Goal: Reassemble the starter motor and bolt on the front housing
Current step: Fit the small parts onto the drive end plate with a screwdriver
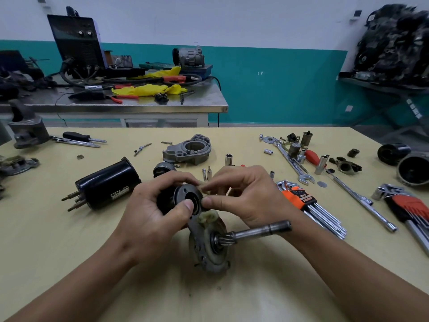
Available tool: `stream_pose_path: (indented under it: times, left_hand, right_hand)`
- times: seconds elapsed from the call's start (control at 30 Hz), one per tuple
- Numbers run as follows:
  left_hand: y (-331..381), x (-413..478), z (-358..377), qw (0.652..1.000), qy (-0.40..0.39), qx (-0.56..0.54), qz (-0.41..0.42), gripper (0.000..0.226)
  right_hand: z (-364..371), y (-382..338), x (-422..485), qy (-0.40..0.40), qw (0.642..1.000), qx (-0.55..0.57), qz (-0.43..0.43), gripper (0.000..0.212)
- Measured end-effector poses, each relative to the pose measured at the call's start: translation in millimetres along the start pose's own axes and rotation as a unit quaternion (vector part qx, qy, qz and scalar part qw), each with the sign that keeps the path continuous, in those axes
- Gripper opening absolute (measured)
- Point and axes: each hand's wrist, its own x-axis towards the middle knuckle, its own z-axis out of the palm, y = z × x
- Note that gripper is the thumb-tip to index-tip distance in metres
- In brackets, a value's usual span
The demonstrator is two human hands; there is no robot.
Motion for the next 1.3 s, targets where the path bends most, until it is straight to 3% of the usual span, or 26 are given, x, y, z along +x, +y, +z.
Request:
stream_pose_path:
  times: [0.23,0.7,1.07,1.3]
  left_hand:
    - [-4.0,3.6,-3.1,0.997,-0.068,0.009,-0.046,0.030]
    - [-12.5,4.3,-8.0,0.993,-0.094,0.018,-0.066,0.031]
    - [-11.6,4.2,-7.2,0.993,-0.105,0.010,-0.060,0.032]
    - [-12.4,3.7,-7.5,0.993,-0.106,0.014,-0.058,0.032]
  right_hand:
    - [-0.7,0.2,-1.3,-0.050,0.995,-0.087,0.008,0.010]
    - [-0.6,-6.8,0.5,-0.104,0.978,-0.181,0.000,0.009]
    - [5.8,-18.4,2.6,-0.182,0.935,-0.301,-0.047,0.019]
    - [10.7,-19.3,1.4,-0.200,0.929,-0.312,-0.015,0.021]
